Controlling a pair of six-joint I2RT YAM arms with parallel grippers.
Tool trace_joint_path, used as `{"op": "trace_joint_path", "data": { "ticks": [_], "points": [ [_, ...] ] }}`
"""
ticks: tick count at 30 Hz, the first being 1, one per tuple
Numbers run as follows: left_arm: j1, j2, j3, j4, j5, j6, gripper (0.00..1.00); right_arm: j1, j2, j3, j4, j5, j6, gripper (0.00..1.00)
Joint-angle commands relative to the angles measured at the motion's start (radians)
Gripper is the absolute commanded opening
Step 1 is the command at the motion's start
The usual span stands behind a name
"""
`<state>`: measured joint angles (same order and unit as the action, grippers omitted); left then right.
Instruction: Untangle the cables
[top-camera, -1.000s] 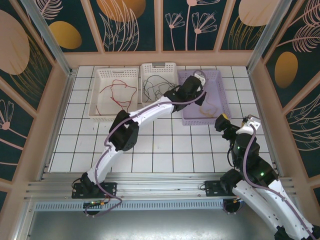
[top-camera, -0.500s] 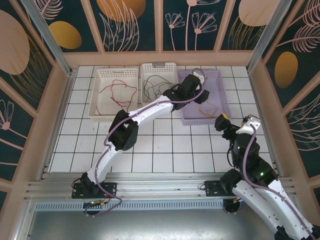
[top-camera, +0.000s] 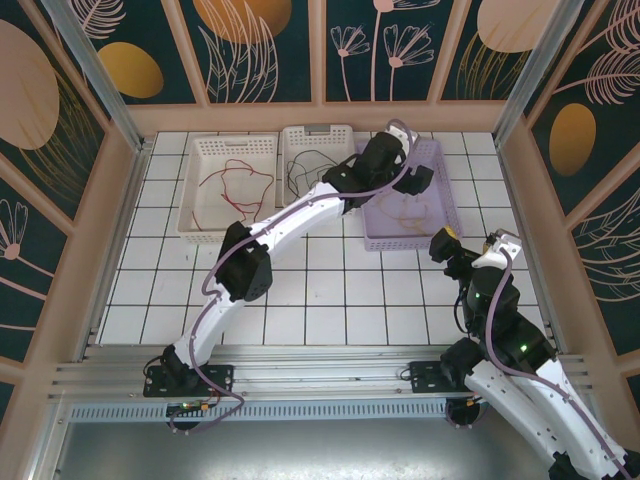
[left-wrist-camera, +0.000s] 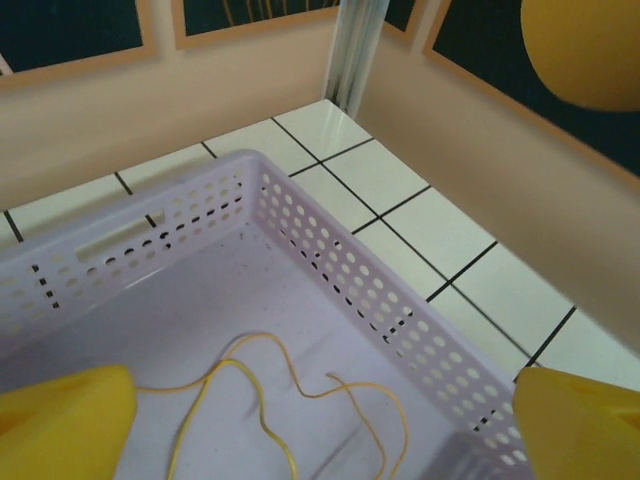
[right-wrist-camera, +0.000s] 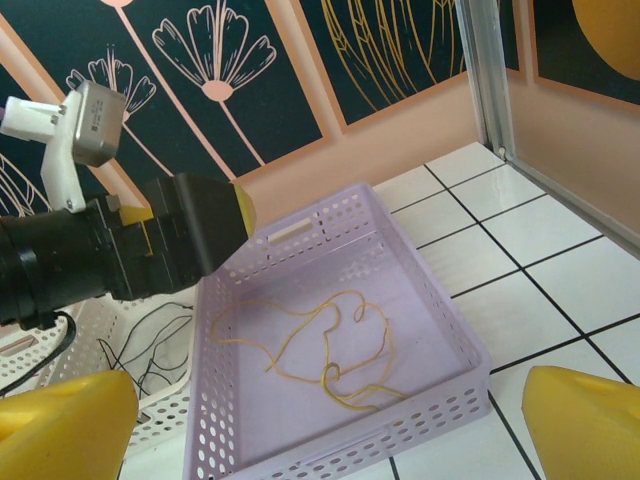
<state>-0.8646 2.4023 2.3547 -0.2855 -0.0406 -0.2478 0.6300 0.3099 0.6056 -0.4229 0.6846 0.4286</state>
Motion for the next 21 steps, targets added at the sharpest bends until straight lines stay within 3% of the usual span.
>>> {"op": "trace_joint_path", "data": {
  "ticks": [1, 4, 12, 21],
  "points": [
    [0.005, -0.091, 0.008, -0.029, -0.056, 0.033, 0.99, -0.002, -0.015, -0.019, 0.033, 0.022, -0.005, 0.99],
    [0.005, -0.191, -0.087, 0.016, -0.151, 0.031, 0.99, -0.001, -0.013, -0.021, 0.035, 0.018, -0.005, 0.99],
    [0.006, -0.564, -0.561, 0.265, -0.281, -0.007, 0.98, -0.003, -0.012, -0.023, 0.041, 0.004, 0.008, 0.99],
    [0.006, -0.902, -0.930, 0.279, -0.487, -0.020, 0.99, -0.008, -0.012, -0.049, 0.076, 0.020, 0.014, 0.99]
  ]
}}
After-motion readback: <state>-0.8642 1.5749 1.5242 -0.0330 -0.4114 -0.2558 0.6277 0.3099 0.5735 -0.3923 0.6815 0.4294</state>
